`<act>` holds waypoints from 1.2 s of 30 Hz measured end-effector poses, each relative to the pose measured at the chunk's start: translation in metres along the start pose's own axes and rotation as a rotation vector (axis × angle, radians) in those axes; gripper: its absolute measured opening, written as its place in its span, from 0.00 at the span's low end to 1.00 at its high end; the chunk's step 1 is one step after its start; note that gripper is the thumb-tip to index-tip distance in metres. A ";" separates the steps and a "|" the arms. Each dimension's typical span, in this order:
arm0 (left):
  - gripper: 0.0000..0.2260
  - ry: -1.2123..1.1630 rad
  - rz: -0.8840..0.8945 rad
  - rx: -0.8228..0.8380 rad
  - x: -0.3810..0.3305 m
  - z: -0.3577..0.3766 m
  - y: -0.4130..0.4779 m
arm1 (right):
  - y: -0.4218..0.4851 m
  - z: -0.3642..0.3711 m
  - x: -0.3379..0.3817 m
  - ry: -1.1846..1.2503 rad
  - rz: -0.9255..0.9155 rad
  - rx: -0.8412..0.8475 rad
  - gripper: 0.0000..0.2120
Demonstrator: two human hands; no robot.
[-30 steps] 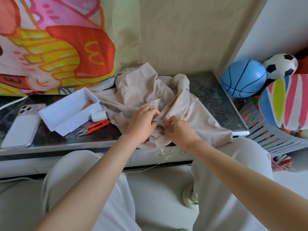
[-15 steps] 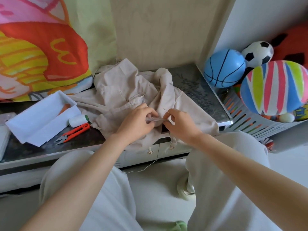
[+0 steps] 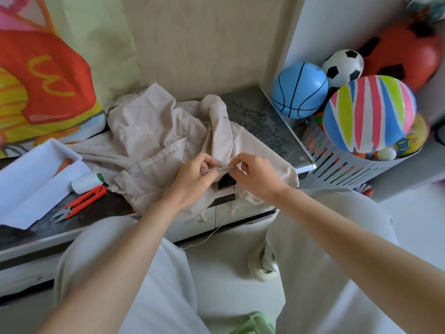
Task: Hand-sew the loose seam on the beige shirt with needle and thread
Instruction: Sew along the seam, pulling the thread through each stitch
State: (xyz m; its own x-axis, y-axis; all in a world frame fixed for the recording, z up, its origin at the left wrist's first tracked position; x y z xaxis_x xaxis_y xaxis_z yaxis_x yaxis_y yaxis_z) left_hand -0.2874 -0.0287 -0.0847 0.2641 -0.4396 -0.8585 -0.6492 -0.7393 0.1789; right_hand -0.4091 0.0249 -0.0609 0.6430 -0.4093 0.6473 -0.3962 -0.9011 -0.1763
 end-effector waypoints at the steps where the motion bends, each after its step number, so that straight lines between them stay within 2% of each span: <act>1: 0.01 -0.020 -0.012 -0.011 0.002 0.001 0.000 | -0.001 -0.001 -0.001 0.006 -0.002 0.000 0.06; 11: 0.06 -0.057 0.095 -0.051 -0.003 0.009 0.007 | -0.007 -0.001 -0.014 0.075 0.017 -0.028 0.05; 14: 0.03 -0.034 0.110 -0.068 -0.003 0.009 0.007 | -0.011 -0.001 -0.015 0.084 0.023 -0.026 0.10; 18: 0.07 -0.003 0.121 -0.096 -0.004 0.006 0.008 | -0.024 -0.003 -0.018 0.225 0.045 0.004 0.17; 23: 0.02 -0.004 0.090 -0.093 -0.004 0.007 0.007 | -0.039 -0.002 -0.024 0.296 0.014 -0.078 0.13; 26: 0.03 -0.017 0.086 -0.105 -0.004 0.008 0.007 | -0.039 0.006 -0.031 0.302 0.069 -0.063 0.09; 36: 0.07 -0.025 0.050 -0.134 0.000 0.008 0.003 | -0.039 0.014 -0.035 0.294 0.163 -0.018 0.06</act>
State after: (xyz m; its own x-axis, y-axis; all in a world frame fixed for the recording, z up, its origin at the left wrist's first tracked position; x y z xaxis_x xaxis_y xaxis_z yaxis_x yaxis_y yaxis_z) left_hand -0.2950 -0.0266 -0.0875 0.2154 -0.4659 -0.8582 -0.5598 -0.7790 0.2824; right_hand -0.4067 0.0728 -0.0874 0.3552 -0.4865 0.7982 -0.4913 -0.8236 -0.2834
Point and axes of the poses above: each hand's wrist, its own y-axis towards the middle knuckle, its own z-axis out of the palm, x = y × z, the point moved 9 cm from there along y, towards the middle knuckle, and after that the axes turned 15 degrees about z, right-handed, at the moved point
